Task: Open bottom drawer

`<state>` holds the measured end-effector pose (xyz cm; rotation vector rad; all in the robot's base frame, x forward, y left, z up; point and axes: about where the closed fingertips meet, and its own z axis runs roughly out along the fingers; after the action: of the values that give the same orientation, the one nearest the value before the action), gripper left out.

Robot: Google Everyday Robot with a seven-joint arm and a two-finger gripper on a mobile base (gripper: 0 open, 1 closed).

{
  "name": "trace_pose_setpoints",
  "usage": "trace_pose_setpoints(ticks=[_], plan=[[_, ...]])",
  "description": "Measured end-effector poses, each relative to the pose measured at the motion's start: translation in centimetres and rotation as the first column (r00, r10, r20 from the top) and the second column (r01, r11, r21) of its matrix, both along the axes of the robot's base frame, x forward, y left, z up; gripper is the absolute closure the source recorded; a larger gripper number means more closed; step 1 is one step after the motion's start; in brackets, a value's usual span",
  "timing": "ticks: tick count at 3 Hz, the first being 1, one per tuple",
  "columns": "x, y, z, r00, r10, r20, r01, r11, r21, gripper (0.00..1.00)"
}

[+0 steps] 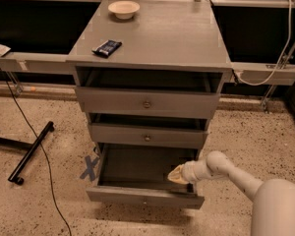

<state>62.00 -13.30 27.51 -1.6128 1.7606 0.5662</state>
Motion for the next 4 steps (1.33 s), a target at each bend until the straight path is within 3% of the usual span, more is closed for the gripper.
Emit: trace_pose_setpoints(ticks=[1, 2, 3, 4], plan=[[1.6, 1.7, -3.3, 0.9999, 0.010, -0.014, -0.010, 0.999, -0.039, 0.93], [2.4, 2.9, -7.0, 0.9975, 0.022, -0.067, -0.026, 0.997, -0.073, 1.00], [2.7, 3.5, -10.6, 0.9905, 0.027, -0.134, -0.041, 0.994, -0.101, 1.00], [1.8, 3.9, -13.3, 0.9757, 0.049, -0.214, -0.073, 0.992, -0.107, 1.00]])
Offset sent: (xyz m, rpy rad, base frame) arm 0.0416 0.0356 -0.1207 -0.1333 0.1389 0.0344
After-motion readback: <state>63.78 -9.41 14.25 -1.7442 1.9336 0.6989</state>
